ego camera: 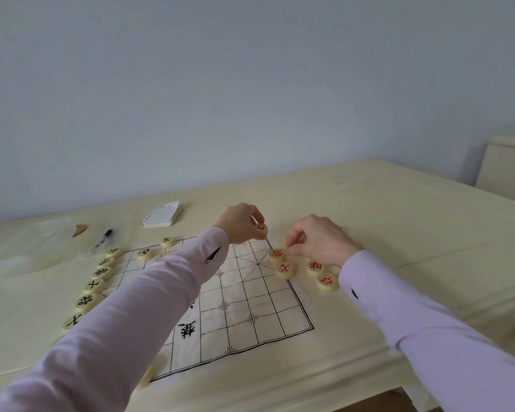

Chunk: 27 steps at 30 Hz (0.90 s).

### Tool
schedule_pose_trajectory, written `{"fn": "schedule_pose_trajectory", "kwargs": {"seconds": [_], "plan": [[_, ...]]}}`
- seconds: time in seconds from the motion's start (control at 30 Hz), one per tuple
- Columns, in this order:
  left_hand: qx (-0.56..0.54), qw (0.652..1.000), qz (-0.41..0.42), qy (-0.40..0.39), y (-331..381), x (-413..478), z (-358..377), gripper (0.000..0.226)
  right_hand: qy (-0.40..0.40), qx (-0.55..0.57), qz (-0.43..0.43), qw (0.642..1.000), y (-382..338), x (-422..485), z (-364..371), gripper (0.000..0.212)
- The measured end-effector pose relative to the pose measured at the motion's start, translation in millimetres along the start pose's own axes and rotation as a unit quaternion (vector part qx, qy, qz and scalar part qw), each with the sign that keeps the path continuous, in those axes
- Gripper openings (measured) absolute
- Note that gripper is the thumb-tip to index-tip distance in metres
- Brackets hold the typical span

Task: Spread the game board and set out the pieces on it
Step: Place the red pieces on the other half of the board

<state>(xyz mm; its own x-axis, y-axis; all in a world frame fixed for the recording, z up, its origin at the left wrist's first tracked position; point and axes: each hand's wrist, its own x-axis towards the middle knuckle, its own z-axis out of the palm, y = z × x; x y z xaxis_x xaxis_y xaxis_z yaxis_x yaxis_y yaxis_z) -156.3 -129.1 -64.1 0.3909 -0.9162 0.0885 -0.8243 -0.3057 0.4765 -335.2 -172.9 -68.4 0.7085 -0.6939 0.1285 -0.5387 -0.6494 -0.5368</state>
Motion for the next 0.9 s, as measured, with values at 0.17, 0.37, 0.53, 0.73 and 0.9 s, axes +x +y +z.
{"fn": "schedule_pose_trajectory", "kwargs": {"seconds": [0.17,0.37,0.53,0.73,0.9], "plan": [[0.034,0.996,-0.013,-0.081,3,17,7,0.028,-0.056,-0.03,-0.011,0.998,-4,10,0,0.03],[0.032,0.99,-0.068,-0.116,7,27,15,0.031,-0.084,-0.037,-0.009,0.996,-1,17,5,0.033],[0.052,0.987,-0.076,-0.132,8,27,15,0.041,-0.067,-0.018,-0.012,0.997,4,17,3,0.016],[0.035,0.989,-0.048,-0.132,8,24,14,0.02,-0.094,-0.023,0.004,0.995,3,13,4,0.023],[0.043,0.991,-0.034,-0.126,8,21,15,0.01,-0.098,-0.035,0.005,0.995,-4,9,9,0.023]]}}
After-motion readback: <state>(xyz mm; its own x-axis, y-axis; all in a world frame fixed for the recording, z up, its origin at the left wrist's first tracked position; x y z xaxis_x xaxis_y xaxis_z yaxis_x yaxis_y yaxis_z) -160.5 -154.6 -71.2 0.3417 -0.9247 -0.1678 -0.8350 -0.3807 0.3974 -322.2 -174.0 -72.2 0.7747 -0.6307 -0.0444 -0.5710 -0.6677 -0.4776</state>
